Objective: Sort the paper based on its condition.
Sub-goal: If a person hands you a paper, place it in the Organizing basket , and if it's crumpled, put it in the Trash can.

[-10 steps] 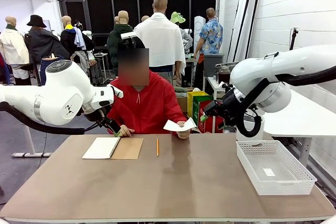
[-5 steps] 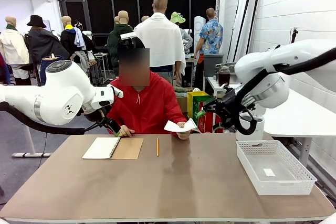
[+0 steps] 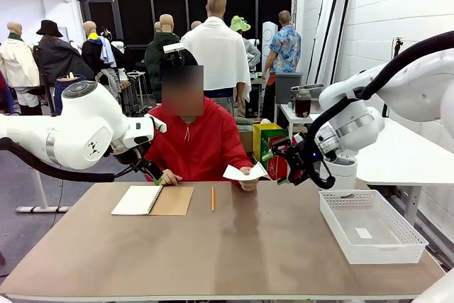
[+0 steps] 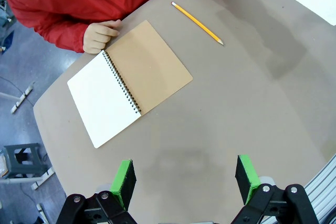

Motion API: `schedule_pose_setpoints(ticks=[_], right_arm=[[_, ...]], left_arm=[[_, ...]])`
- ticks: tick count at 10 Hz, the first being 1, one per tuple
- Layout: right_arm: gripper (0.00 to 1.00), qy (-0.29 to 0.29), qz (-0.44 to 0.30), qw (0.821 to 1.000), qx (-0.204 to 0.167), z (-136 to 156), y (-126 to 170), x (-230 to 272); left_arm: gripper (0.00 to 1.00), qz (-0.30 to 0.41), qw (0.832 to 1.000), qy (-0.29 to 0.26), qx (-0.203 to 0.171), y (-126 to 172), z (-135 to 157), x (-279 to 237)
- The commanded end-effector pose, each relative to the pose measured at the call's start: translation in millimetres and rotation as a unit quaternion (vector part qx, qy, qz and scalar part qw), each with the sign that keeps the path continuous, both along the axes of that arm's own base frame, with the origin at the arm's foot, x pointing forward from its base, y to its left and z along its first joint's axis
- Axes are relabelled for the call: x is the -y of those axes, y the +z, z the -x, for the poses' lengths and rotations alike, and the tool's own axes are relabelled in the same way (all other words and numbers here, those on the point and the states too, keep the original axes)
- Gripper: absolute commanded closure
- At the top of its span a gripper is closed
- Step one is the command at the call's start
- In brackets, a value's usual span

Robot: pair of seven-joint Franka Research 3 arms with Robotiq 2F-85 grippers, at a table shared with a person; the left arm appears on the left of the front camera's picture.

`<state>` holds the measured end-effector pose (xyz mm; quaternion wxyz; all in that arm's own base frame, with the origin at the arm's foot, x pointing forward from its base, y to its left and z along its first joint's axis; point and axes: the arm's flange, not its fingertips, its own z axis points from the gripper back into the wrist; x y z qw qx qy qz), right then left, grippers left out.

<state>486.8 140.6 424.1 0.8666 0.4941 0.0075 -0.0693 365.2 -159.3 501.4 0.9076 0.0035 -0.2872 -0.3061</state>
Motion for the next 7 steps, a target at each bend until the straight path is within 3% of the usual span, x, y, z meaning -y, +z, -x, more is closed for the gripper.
schedule_pose_setpoints(ticks=[1,5,6,7], right_arm=[[0.00,0.000,-0.041,0.999,-0.036,-13,-5,-11],[0.00,-0.010,-0.076,0.994,-0.084,-32,-20,-19],[0.19,-0.032,-0.059,0.994,-0.082,-35,-24,-18],[0.26,-0.041,-0.061,0.994,-0.083,-37,-26,-18]], left_arm=[[0.00,0.000,1.000,-0.003,0.002,0,-1,-1],[0.00,0.000,1.000,-0.003,0.002,0,-1,-1],[0.00,0.000,1.000,-0.003,0.002,0,-1,-1],[0.00,0.000,1.000,-0.003,0.002,0,-1,-1]])
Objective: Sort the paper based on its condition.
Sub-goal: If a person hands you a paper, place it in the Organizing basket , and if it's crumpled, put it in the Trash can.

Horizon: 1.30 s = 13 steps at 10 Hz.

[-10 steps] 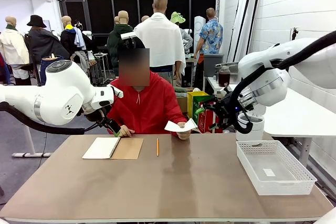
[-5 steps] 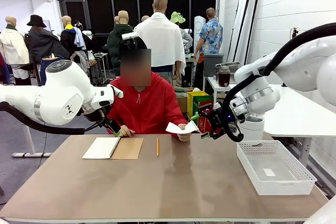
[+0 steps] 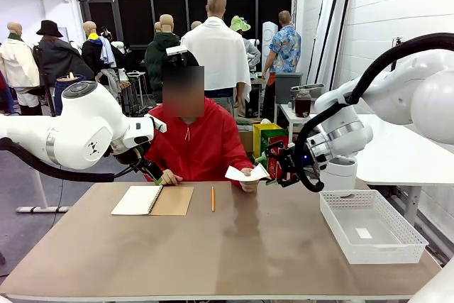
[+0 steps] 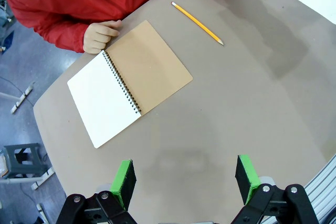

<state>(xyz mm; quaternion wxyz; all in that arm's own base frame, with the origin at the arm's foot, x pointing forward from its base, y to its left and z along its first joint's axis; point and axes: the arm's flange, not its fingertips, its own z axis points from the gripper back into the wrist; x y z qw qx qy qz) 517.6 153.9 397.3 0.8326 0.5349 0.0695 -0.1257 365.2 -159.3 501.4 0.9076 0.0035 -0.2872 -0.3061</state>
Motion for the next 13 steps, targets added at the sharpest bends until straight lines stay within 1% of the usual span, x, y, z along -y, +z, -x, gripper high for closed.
schedule_pose_setpoints(ticks=[1,2,3,4,5,6,10,11,13], right_arm=[[0.26,-0.019,0.000,1.000,-0.002,-2,2,-5],[0.26,-0.016,-0.005,1.000,0.007,-1,3,-6],[0.45,-0.020,-0.002,0.999,0.026,2,6,-6],[0.45,-0.021,0.001,0.999,0.030,3,6,-6],[0.45,-0.020,0.003,1.000,0.022,3,5,-6],[0.51,-0.024,0.006,0.999,0.022,2,3,-6],[0.51,-0.031,0.018,0.999,0.001,0,-9,-3],[0.62,-0.032,0.019,0.999,0.000,-2,-10,-3],[1.00,-0.037,0.020,0.999,-0.001,-2,-11,-3]], left_arm=[[0.00,0.000,1.000,-0.003,0.002,0,-1,-1],[0.00,0.000,1.000,-0.003,0.002,0,-1,-1],[0.00,0.000,1.000,-0.003,0.002,0,-1,-1],[0.00,0.000,1.000,-0.003,0.002,0,-1,-1],[0.00,0.000,1.000,-0.003,0.002,0,-1,-1],[0.00,0.000,1.000,-0.003,0.002,0,-1,-1],[0.00,0.000,1.000,-0.003,0.002,0,-1,-1],[0.00,0.000,1.000,-0.003,0.002,0,-1,-1],[0.00,0.000,1.000,-0.003,0.002,0,-1,-1]])
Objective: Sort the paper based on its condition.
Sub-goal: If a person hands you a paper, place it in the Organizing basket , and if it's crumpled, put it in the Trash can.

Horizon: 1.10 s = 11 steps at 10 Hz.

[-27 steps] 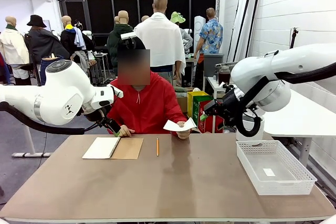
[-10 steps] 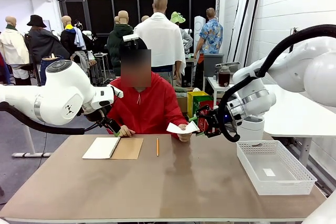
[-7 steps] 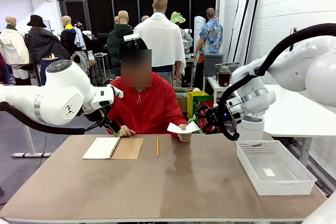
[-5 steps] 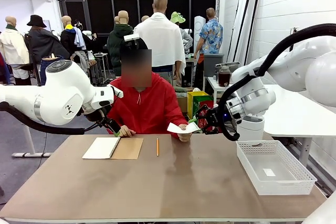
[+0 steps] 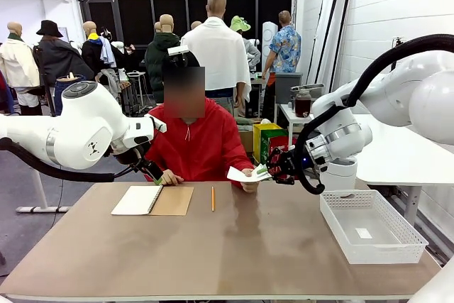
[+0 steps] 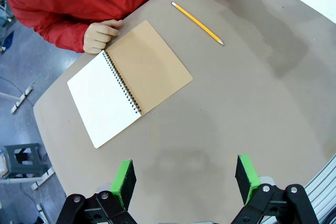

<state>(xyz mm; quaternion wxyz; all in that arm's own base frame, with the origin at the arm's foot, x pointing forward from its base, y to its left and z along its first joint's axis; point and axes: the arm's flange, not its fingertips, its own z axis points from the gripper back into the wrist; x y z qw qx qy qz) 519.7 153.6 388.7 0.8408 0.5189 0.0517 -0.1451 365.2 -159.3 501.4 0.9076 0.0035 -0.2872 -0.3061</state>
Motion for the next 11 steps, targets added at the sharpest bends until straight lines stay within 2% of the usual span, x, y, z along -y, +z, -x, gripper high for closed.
schedule_pose_setpoints(ticks=[1,4,6,7,9,11], right_arm=[[1.00,-0.012,-0.003,1.000,0.001,-1,-3,-3],[1.00,-0.014,0.009,1.000,-0.003,-1,-6,-4],[1.00,0.010,0.013,1.000,0.014,9,5,-7],[1.00,0.021,0.018,0.999,0.036,17,18,-7],[1.00,0.048,0.081,0.990,0.107,38,53,6],[1.00,0.078,0.164,0.969,0.170,60,79,32]], left_arm=[[0.00,0.000,1.000,-0.003,0.002,0,-1,-1],[0.00,0.000,1.000,-0.003,0.002,0,-1,-1],[0.00,0.000,1.000,-0.003,0.002,0,-1,-1],[0.00,0.000,1.000,-0.003,0.002,0,-1,-1],[0.00,0.000,1.000,-0.003,0.002,0,-1,-1],[0.00,0.000,1.000,-0.003,0.002,0,-1,-1]])
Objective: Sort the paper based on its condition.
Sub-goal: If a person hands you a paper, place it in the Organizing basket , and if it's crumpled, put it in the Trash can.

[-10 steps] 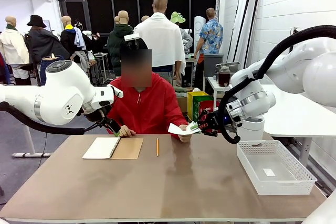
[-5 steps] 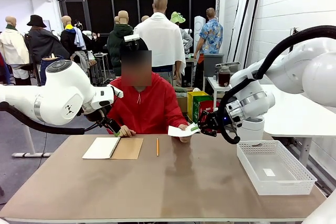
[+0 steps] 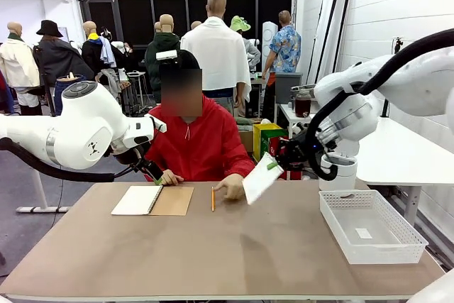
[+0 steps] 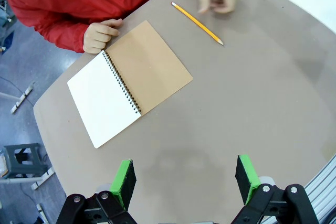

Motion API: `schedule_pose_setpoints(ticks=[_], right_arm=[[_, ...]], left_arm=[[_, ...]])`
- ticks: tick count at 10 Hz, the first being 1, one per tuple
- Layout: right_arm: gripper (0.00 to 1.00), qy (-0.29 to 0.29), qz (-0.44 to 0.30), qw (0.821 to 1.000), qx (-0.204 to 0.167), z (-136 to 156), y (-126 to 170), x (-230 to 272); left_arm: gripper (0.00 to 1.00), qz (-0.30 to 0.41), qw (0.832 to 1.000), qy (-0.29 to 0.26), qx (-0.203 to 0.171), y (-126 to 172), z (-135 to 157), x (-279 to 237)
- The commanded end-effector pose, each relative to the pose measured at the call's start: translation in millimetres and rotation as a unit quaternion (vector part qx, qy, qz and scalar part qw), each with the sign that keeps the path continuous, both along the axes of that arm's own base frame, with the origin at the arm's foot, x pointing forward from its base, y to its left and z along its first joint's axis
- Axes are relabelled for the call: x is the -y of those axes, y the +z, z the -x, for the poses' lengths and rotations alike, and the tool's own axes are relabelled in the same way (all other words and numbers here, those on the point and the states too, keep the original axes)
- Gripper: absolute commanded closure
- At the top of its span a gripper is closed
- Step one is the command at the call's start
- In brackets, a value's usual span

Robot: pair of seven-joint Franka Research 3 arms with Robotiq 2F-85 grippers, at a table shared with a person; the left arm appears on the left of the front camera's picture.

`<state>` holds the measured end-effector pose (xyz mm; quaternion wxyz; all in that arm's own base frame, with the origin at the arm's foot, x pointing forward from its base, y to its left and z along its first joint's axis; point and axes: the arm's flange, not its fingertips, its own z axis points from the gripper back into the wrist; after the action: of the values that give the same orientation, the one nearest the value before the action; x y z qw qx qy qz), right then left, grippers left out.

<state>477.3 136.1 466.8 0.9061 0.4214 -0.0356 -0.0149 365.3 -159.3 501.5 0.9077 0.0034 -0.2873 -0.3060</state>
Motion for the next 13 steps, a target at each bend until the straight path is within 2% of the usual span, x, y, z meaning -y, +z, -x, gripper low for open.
schedule_pose_setpoints(ticks=[1,3,5,6,7,11,13], right_arm=[[1.00,0.016,0.093,0.993,0.067,36,11,29],[1.00,0.029,0.165,0.982,0.084,61,21,60],[1.00,0.000,0.209,0.975,0.081,76,30,81],[1.00,-0.033,0.225,0.971,0.075,82,36,82],[1.00,0.027,0.190,0.978,0.083,71,31,79],[1.00,0.017,0.200,0.976,0.082,76,33,81],[1.00,-0.001,0.221,0.972,0.080,73,18,101]], left_arm=[[0.00,0.000,1.000,-0.003,0.002,-1,-1,-1],[0.00,0.000,1.000,-0.003,0.002,-1,-1,-1],[0.00,0.000,1.000,-0.003,0.002,-1,-1,-1],[0.00,0.000,1.000,-0.003,0.002,-1,-1,-1],[0.00,0.000,1.000,-0.003,0.002,-1,-1,-1],[0.00,0.000,1.000,-0.003,0.002,-1,-1,-1],[0.00,0.000,1.000,-0.003,0.002,-1,-1,-1]])
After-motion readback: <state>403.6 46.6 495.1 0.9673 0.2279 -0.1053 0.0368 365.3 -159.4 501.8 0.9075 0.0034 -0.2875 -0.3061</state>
